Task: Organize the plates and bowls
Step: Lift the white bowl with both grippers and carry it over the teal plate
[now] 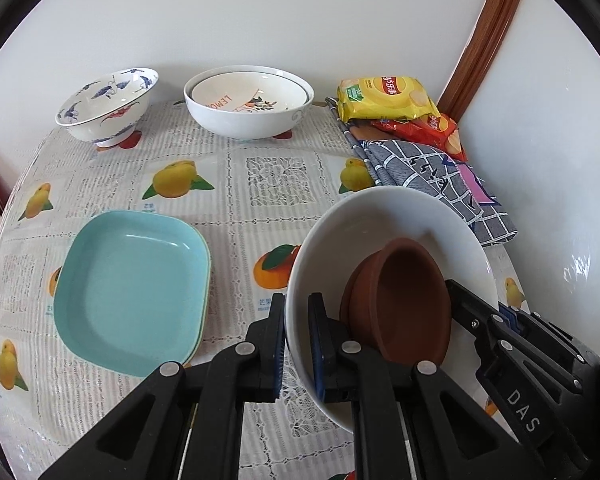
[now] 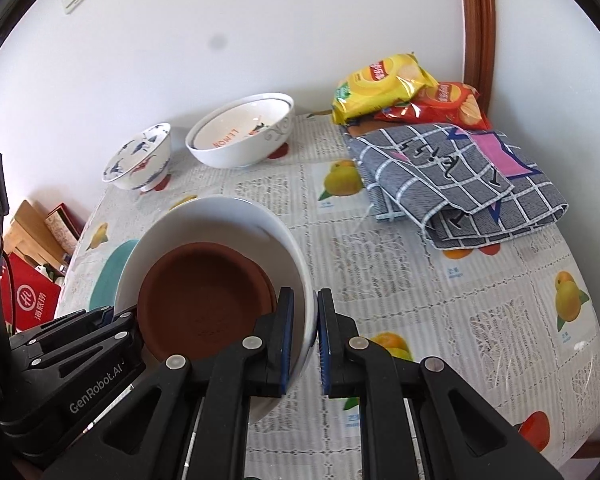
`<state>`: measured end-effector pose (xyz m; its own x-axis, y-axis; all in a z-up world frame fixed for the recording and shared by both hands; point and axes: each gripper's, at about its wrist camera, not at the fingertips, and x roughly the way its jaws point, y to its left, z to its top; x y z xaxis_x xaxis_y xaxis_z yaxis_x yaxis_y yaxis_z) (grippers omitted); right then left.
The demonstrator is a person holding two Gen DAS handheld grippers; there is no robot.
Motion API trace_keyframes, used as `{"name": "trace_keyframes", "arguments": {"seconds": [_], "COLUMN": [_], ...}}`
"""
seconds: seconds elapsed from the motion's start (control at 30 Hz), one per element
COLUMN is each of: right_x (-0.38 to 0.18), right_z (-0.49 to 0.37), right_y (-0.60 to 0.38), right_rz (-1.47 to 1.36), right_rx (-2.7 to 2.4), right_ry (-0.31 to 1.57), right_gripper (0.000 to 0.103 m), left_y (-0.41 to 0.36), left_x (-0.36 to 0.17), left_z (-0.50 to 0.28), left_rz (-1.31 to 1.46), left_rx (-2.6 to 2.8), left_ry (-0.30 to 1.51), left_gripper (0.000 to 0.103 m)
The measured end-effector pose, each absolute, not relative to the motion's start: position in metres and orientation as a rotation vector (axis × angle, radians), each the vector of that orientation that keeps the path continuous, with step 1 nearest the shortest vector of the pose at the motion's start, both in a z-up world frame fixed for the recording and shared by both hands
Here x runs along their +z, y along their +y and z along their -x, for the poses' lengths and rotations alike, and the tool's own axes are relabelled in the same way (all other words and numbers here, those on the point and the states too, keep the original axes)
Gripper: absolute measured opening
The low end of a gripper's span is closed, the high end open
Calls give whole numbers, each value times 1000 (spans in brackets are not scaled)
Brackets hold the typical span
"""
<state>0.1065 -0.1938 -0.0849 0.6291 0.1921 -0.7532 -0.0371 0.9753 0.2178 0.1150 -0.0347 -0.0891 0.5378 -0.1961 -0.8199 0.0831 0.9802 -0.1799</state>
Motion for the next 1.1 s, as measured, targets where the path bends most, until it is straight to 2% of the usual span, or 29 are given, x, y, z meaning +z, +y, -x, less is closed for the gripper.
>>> {"name": "trace_keyframes", "arguments": {"seconds": [1.1], "right_x": [-71], "right_z": [-121], "right_y": [-100], "right_rz": [-141], "right_rx": [238], "right_ry": [867], "right_gripper": [11], "left_y": [60], "left_x": [-80], "left_z": [-115], "left_rz": [192], "left_rx": [-69], "left_ry": [968], "left_gripper": [11]}}
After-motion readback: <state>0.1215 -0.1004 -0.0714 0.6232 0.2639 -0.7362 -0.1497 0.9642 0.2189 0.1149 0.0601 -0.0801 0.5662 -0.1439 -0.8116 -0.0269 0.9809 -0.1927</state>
